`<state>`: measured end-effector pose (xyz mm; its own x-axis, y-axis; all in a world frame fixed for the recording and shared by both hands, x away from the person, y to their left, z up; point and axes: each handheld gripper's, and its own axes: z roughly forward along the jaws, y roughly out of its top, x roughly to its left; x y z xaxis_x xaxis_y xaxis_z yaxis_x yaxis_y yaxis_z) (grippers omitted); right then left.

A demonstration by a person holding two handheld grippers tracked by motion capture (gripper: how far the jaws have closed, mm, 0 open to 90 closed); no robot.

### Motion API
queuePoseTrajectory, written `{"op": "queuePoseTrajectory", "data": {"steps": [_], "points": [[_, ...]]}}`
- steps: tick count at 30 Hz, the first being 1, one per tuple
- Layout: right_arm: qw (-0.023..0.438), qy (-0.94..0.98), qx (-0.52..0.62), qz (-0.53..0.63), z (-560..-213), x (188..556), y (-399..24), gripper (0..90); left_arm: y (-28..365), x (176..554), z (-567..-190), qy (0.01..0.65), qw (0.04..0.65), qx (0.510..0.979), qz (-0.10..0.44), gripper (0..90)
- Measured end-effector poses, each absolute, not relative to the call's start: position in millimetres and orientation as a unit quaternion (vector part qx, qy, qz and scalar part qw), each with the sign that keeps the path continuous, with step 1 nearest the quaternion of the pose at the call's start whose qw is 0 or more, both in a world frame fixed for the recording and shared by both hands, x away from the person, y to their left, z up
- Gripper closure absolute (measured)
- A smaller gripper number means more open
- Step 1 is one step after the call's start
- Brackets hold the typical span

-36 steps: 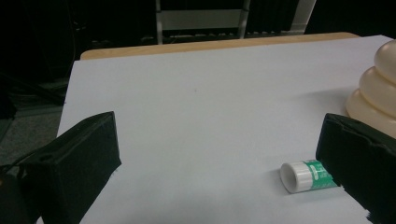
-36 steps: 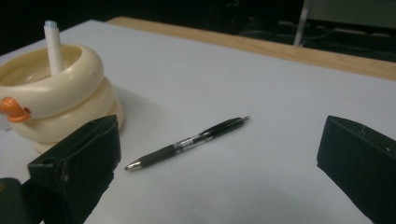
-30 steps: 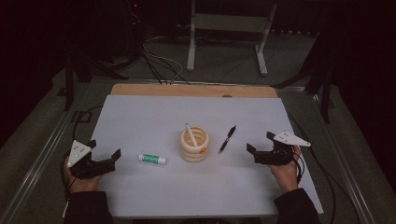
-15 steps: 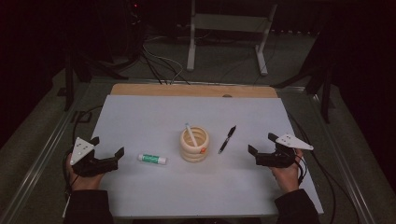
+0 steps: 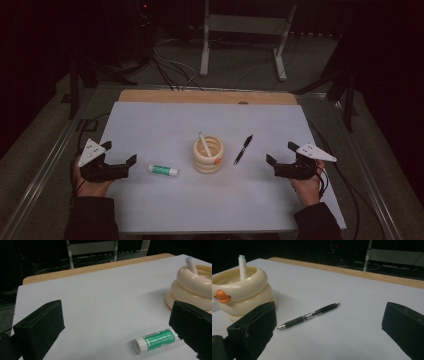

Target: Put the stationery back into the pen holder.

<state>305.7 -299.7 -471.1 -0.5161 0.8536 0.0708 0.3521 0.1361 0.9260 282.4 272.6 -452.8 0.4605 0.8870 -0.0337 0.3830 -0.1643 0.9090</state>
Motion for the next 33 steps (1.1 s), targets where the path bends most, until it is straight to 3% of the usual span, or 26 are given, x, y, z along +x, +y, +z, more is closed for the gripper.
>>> {"op": "queuePoseTrajectory", "data": {"steps": [24,33], "points": [[0.238,0.707,0.425,0.513,-471,306,-300,0.0,234,314,-421,0.363,0.417,0.798,0.242,0.0],[0.235,0.707,0.427,0.512,-472,307,-300,0.0,227,328,-425,0.336,0.388,0.835,0.2,0.0]]}}
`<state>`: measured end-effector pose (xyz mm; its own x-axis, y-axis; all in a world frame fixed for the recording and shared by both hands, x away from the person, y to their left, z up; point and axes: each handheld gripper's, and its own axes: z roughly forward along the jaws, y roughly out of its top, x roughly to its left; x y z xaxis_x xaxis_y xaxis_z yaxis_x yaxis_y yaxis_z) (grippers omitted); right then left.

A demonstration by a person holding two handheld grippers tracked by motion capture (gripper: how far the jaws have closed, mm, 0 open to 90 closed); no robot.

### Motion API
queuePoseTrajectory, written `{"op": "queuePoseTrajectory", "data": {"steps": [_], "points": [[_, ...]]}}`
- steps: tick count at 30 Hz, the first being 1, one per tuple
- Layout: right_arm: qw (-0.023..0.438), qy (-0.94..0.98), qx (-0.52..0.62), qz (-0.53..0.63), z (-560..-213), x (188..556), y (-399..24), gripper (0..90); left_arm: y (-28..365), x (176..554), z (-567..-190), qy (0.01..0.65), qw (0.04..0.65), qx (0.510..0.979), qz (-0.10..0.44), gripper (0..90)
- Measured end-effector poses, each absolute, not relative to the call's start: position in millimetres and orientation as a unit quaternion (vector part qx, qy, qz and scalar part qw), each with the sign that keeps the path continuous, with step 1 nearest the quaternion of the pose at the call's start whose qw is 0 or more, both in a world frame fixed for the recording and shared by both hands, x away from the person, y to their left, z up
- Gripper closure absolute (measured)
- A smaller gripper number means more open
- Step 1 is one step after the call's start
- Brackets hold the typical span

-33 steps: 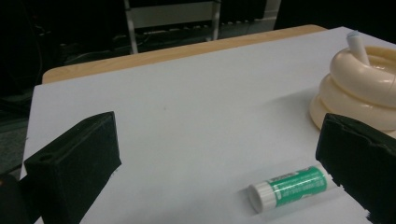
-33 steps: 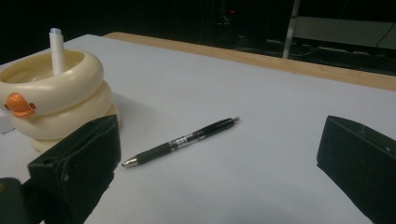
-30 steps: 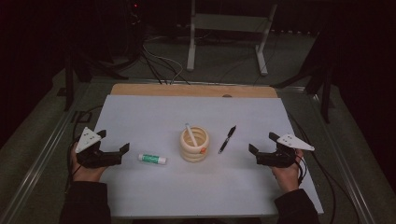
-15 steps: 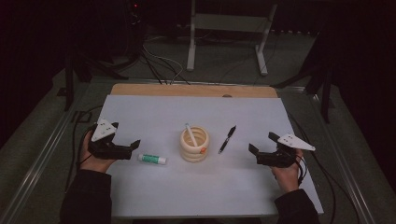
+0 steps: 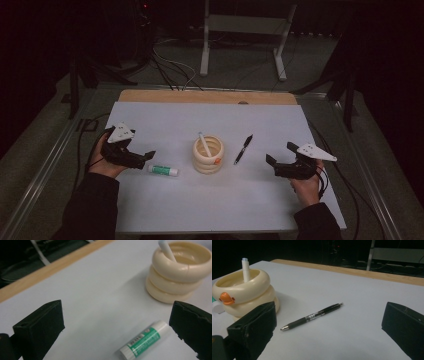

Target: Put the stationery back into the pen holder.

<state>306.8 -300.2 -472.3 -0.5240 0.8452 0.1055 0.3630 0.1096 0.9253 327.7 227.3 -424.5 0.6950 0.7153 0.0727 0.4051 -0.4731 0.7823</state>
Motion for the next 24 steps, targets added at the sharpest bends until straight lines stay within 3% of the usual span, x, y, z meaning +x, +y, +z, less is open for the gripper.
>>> {"op": "queuePoseTrajectory", "data": {"steps": [24], "points": [[0.229,0.708,0.428,0.513,-474,308,-301,0.0,196,348,-449,0.284,0.335,0.891,0.115,0.1]]}}
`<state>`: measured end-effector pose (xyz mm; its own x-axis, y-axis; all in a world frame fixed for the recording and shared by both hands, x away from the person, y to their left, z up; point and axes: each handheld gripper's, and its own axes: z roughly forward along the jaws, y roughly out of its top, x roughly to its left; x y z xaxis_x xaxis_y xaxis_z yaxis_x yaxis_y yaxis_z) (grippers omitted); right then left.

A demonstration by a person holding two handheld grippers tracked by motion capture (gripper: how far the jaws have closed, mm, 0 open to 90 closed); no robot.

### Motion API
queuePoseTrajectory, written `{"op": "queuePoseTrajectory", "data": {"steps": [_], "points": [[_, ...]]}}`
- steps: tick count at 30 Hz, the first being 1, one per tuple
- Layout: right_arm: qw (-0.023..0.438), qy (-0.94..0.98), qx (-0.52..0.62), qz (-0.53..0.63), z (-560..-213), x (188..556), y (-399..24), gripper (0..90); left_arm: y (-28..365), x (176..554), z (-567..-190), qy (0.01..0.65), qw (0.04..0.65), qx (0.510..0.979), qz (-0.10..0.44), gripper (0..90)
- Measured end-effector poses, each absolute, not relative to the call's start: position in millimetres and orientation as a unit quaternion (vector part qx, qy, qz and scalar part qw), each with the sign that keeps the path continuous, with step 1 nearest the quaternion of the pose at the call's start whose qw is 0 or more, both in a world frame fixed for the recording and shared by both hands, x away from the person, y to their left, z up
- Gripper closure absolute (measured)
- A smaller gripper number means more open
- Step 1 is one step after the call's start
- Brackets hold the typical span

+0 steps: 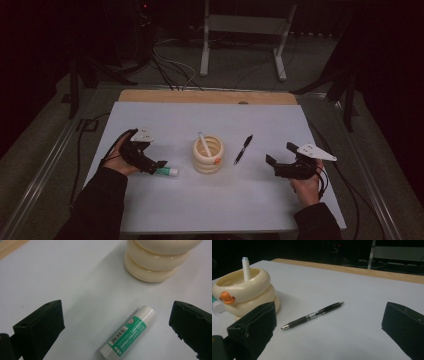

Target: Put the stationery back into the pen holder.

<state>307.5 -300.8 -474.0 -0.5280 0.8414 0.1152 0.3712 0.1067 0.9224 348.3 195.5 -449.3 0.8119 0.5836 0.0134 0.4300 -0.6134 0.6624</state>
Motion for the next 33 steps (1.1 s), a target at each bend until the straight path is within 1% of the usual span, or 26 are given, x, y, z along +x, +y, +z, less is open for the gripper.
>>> {"op": "queuePoseTrajectory", "data": {"steps": [10,24,27,33], "points": [[0.226,0.71,0.428,0.512,-475,308,-298,0.0,184,352,-459,0.268,0.316,0.906,0.089,0.1],[0.224,0.71,0.428,0.512,-476,309,-299,0.0,169,355,-463,0.245,0.268,0.927,0.091,0.6],[0.222,0.71,0.429,0.513,-476,309,-299,0.0,169,355,-463,0.242,0.266,0.929,0.089,3.8],[0.22,0.71,0.429,0.513,-477,309,-298,0.0,166,355,-465,0.234,0.254,0.935,0.079,5.6]]}}
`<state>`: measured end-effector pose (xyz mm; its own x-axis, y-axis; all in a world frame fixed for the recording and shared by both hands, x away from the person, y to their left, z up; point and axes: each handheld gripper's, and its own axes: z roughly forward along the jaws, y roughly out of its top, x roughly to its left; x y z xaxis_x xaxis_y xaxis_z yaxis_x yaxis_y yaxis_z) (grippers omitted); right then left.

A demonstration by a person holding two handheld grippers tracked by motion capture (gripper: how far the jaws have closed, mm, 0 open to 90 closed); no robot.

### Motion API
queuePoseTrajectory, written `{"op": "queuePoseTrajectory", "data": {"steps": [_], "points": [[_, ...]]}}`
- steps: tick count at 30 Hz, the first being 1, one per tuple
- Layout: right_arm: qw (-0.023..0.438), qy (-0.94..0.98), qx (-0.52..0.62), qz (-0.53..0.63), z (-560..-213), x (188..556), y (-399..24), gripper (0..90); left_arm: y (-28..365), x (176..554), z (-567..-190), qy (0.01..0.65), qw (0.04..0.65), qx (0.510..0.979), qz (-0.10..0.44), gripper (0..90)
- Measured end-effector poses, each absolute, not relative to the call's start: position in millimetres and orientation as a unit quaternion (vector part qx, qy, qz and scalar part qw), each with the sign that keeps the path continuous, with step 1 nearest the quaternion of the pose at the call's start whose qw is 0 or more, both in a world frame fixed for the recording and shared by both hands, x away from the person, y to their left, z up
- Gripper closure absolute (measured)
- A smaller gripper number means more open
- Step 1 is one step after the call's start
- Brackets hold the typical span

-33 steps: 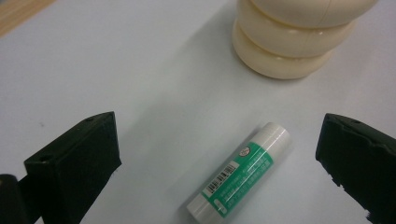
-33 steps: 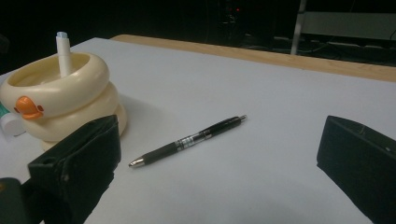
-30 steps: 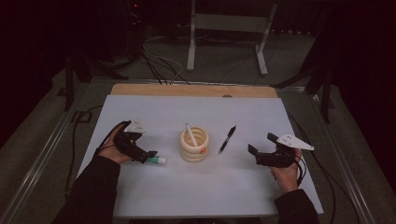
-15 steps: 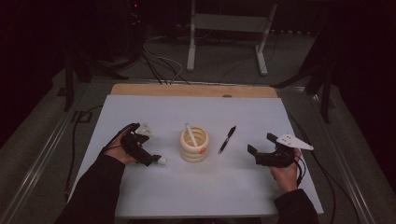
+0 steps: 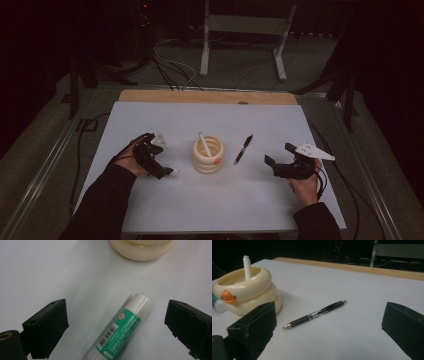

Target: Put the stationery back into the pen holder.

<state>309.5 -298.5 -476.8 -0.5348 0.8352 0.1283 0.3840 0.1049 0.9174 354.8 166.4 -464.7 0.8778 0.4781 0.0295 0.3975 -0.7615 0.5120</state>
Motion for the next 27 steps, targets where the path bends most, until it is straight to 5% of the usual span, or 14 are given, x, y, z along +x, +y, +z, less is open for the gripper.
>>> {"op": "queuePoseTrajectory", "data": {"steps": [17,27], "points": [[0.208,0.711,0.431,0.515,-479,310,-298,0.0,149,351,-474,0.192,0.211,0.957,0.052,19.4],[0.2,0.71,0.436,0.516,-480,311,-299,0.0,138,350,-488,0.153,0.151,0.975,0.063,61.1]]}}
